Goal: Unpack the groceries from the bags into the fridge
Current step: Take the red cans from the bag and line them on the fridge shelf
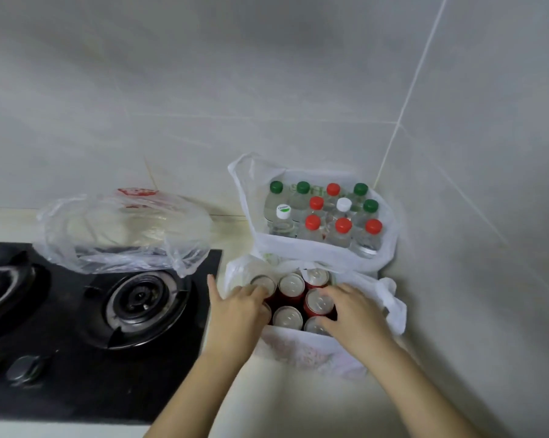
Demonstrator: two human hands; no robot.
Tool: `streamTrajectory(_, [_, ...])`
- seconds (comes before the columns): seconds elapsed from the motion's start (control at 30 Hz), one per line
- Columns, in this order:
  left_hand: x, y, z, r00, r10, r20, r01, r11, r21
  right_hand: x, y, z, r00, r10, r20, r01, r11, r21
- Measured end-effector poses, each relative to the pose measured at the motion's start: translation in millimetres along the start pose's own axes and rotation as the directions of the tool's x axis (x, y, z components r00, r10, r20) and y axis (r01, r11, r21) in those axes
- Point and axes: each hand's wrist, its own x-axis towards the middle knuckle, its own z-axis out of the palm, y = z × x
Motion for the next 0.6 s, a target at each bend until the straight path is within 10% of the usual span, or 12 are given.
streamTrajectory(0.17, [-13.0, -16.4, -0.9, 0.906, -0.181, 0.383, 0.180, 0.983, 0.039, -9.4, 7.1, 18.4, 0.994, 0.078, 0.070, -0.071, 0.993, -0.095])
streamTrajectory(0.6, [-13.3, -45.7, 38.5, 0.822, -0.084, 0.563, 0.244, 0.945, -0.217, -13.6, 16.3, 34.8, 0.995, 0.009, 0.096, -0.012, 0.999, 0.032])
